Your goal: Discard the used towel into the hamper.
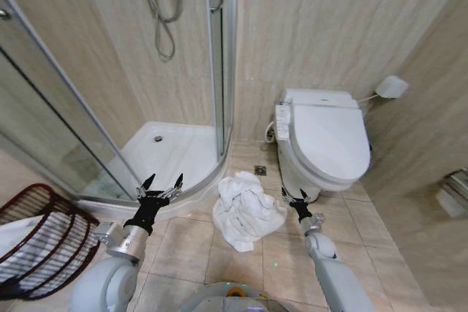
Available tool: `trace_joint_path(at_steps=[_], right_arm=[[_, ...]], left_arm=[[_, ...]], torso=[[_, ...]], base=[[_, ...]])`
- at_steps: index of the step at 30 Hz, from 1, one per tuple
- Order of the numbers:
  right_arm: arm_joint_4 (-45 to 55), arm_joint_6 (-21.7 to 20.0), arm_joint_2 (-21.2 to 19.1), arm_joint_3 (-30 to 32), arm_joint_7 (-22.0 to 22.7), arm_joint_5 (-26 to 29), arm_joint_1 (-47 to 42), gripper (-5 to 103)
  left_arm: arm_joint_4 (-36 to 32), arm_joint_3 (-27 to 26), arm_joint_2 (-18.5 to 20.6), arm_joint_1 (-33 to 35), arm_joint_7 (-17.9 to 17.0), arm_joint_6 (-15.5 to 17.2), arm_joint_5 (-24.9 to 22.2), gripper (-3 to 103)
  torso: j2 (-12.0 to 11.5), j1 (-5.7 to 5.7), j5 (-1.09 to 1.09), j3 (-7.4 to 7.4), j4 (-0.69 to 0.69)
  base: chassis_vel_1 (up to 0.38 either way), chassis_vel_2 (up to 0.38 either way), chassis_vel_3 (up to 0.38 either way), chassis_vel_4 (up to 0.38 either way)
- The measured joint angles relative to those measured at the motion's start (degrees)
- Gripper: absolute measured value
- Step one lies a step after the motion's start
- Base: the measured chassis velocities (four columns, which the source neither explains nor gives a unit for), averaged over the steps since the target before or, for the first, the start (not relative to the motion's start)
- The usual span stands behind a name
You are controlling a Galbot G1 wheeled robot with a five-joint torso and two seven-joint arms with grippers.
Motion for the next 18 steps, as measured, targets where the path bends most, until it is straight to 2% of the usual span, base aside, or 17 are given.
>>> trace_joint_path(at_steps=[6, 13, 15, 18], right_arm=[[-2.02, -0.34, -0.23, 0.11, -0.39, -1.7, 0.44, 100], [-4.85, -3.65, 0.52, 0.17, -0.48, -5.56, 1.37, 100], [-8.41, -4.32, 1.0, 0.27, -0.39, -7.44, 2.35, 100], [-13.32, -4.62, 1.44, 0.44, -1.15, -8.88, 3.79, 100]], left_arm=[[0.0, 0.0, 0.0, 0.0, 0.0, 0.0, 0.0, 100], [0.0, 0.0, 0.0, 0.0, 0.0, 0.0, 0.0, 100], [0.0, -0.01, 0.0, 0.0, 0.0, 0.0, 0.0, 100], [0.0, -0.01, 0.0, 0.0, 0.0, 0.0, 0.0, 100]], torso=[[0.0, 0.0, 0.0, 0.0, 0.01], [0.0, 0.0, -0.01, 0.0, 0.01], [0.0, 0.0, -0.01, 0.0, 0.05], [0.0, 0.0, -0.01, 0.0, 0.03]], base=[[0.092, 0.097, 0.114, 0.11], [0.111, 0.119, 0.108, 0.121], [0.121, 0.114, 0.093, 0.098], [0.077, 0.075, 0.066, 0.05]])
